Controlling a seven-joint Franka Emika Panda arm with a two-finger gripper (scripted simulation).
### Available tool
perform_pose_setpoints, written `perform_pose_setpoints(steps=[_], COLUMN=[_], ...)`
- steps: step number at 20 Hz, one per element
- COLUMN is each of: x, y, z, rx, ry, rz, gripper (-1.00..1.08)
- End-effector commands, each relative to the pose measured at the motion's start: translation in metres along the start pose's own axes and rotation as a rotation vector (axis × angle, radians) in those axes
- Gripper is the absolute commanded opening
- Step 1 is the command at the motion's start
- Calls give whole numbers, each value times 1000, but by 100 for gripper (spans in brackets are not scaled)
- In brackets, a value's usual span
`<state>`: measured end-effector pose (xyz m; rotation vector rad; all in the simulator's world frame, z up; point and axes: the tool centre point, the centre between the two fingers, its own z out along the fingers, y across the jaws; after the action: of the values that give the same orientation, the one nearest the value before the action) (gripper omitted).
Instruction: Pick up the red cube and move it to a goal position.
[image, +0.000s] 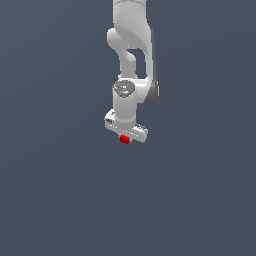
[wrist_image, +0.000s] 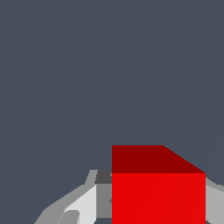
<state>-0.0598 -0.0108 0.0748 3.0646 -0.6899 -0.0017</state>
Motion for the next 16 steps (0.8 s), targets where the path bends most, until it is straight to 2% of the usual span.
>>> perform_pose_setpoints(steps=[1, 16], x=[-7, -51], y=[-4, -27], z=[-19, -143], rx=[1, -1], ry=[1, 2], rz=[0, 1], gripper=[-100, -100])
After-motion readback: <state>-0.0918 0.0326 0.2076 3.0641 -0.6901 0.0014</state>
